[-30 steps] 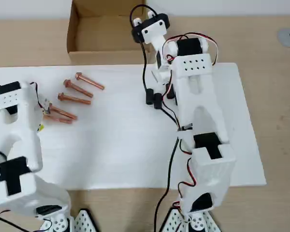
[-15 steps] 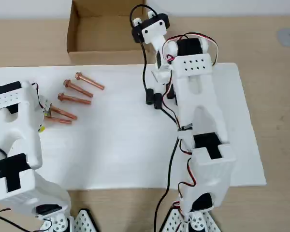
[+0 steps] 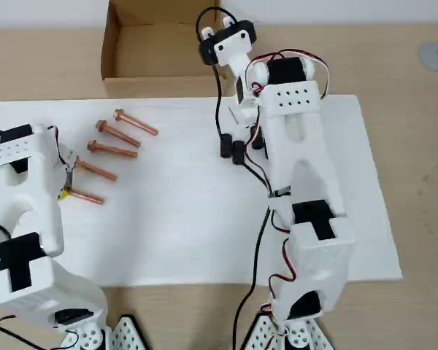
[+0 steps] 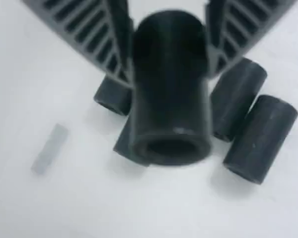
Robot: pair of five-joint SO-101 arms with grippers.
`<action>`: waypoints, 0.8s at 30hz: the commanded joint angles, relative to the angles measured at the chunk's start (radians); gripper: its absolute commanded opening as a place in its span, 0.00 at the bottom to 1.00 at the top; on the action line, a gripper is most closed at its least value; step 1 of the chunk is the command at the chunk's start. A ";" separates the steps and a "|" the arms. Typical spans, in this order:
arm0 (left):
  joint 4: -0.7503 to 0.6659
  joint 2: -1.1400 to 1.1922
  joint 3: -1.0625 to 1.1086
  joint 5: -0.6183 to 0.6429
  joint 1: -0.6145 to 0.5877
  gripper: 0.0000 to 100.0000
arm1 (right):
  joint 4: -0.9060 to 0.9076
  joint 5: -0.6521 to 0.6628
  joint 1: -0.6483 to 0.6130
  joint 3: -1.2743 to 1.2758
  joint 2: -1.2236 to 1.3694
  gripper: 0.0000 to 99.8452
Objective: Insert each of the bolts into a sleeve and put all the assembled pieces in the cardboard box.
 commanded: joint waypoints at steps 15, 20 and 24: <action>0.437 -0.015 -0.845 -0.437 0.402 0.00 | 0.058 -0.055 -0.010 -0.050 -0.211 0.01; 0.586 -0.058 -1.157 -0.519 0.460 0.00 | 0.089 -0.077 -0.012 -0.039 -0.476 0.01; 0.591 -0.194 -1.250 -0.569 0.470 0.00 | 0.094 -0.071 -0.013 0.071 -0.694 0.01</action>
